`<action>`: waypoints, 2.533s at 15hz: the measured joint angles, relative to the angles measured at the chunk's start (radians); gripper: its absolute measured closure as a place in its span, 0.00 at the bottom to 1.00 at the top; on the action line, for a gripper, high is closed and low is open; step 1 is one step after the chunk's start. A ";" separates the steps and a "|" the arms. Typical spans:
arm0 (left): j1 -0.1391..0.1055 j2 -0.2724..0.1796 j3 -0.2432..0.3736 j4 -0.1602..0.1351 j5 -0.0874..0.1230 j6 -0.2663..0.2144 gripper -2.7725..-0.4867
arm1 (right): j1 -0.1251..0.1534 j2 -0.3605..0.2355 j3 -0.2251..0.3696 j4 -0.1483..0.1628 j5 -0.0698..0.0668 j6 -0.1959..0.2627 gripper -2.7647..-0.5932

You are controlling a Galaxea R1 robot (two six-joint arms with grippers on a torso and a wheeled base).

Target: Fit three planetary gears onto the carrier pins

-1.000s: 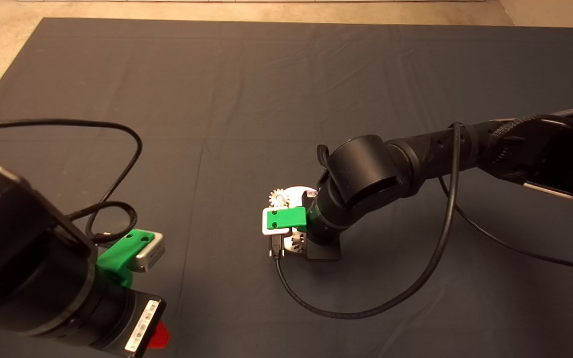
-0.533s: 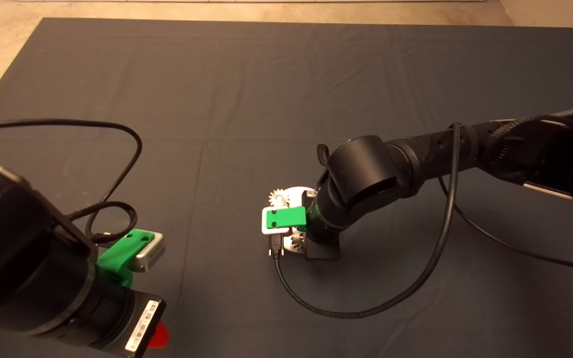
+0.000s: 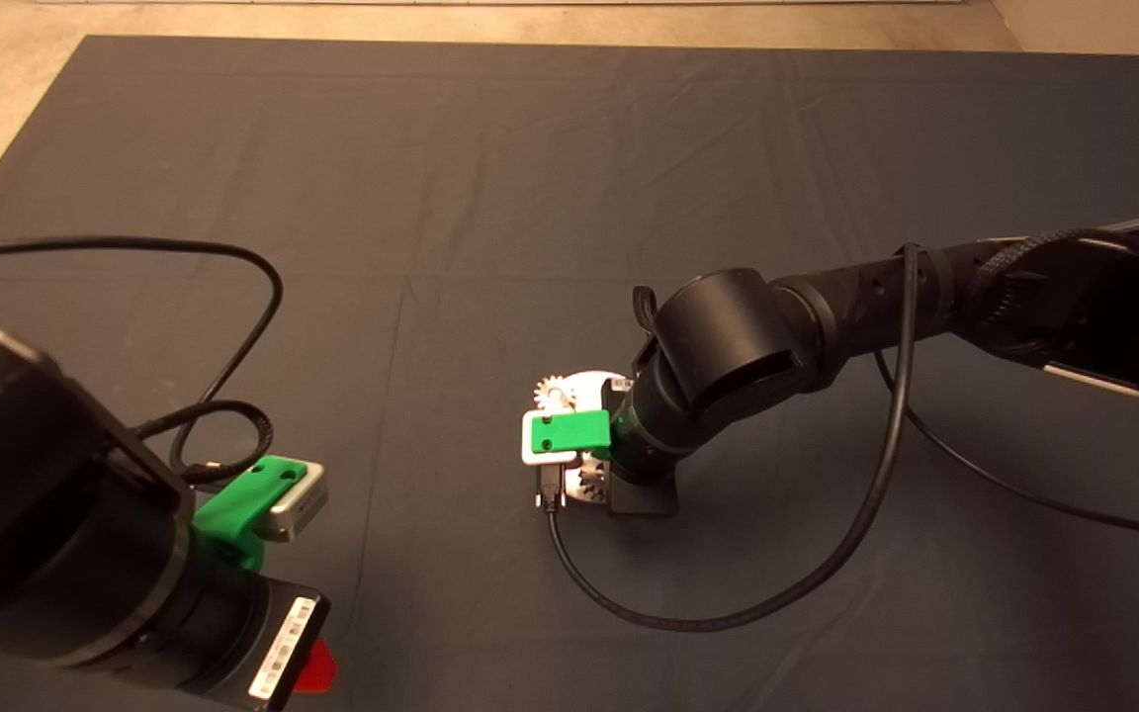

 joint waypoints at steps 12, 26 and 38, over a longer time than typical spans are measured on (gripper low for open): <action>0.000 0.000 0.000 0.000 0.000 0.000 0.45 | 0.000 -0.005 0.007 0.012 0.001 0.000 0.79; 0.000 0.000 0.000 0.000 0.000 0.000 0.45 | 0.000 -0.007 0.018 0.018 -0.008 0.000 0.79; 0.000 0.000 0.000 0.000 0.000 0.000 0.45 | -0.006 -0.003 0.020 0.018 -0.012 0.000 0.79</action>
